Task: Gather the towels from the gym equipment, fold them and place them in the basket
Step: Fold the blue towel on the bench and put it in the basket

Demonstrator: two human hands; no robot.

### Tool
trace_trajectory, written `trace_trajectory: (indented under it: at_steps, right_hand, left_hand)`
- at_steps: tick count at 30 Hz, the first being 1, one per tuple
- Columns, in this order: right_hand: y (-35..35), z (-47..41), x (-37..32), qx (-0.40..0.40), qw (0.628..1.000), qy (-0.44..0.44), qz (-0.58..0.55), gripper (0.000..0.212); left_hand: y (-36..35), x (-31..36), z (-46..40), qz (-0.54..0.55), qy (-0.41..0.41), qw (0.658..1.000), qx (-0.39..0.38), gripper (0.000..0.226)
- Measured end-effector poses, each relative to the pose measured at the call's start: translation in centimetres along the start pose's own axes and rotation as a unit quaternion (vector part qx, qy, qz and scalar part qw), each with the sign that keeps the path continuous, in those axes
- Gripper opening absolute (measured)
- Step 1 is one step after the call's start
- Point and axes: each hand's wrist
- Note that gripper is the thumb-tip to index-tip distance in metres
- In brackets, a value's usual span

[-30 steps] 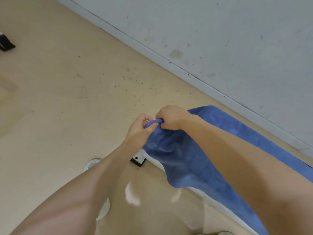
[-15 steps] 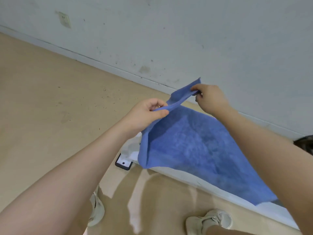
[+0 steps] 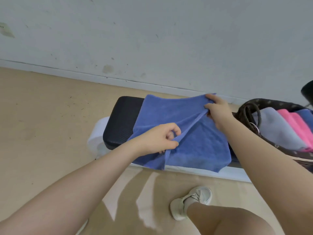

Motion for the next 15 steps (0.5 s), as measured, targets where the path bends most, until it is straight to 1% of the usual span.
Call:
trace_trajectory:
  at_steps: [2,5,6,7,8,9,10,11,12,13,15]
  right_hand:
    - [1.3,-0.9,-0.3,0.003,1.000,0.009,-0.012,0.056]
    - [3.4,-2.4,-0.7,0.012,0.999,0.017,-0.037,0.061]
    - [4.1,-2.8,-0.5,0.010,1.000,0.019,-0.015,0.061]
    - [4.7,-3.2,-0.3,0.003,0.999,0.017,0.028,0.062]
    - [5.1,-3.4,0.2,-0.012,0.996,0.010,0.082,0.062]
    - [5.3,-3.6,0.8,-0.033,0.992,-0.001,0.125,0.060]
    - [5.2,-3.6,1.5,-0.057,0.988,-0.022,0.139,0.058]
    - [5.0,-3.6,2.3,-0.077,0.988,-0.051,0.126,0.056]
    - [4.7,-3.6,3.2,-0.080,0.988,-0.077,0.106,0.055]
    - [4.4,-3.8,4.1,-0.073,0.989,-0.089,0.089,0.055]
    - [3.8,-4.3,5.6,-0.050,0.991,-0.087,0.087,0.051]
  left_hand:
    - [-0.8,2.0,-1.0,0.036,-0.024,0.999,-0.015,0.023]
    - [-2.4,4.4,-2.8,0.079,-0.052,0.994,-0.052,0.030]
    - [-3.1,5.0,-3.4,0.081,-0.059,0.992,-0.070,0.031]
    - [-3.7,5.5,-4.0,0.066,-0.064,0.991,-0.093,0.034]
    - [-4.2,5.6,-4.7,0.024,-0.066,0.991,-0.117,0.038]
    - [-4.4,5.5,-5.6,-0.040,-0.065,0.988,-0.135,0.042]
    - [-4.3,5.2,-6.7,-0.107,-0.063,0.983,-0.134,0.043]
    - [-3.8,4.6,-7.8,-0.153,-0.059,0.981,-0.106,0.042]
    - [-3.1,4.0,-9.0,-0.174,-0.049,0.982,-0.061,0.040]
    - [-2.2,3.4,-10.2,-0.183,-0.036,0.982,-0.007,0.038]
    - [-0.2,1.9,-12.5,-0.207,-0.009,0.974,0.091,0.037]
Point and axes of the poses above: each hand's wrist, its own z-axis away from the middle knuckle, its own y-axis out of the back of the hand, x = y × z, and after that the axes turned 11 degrees about y, right-handed
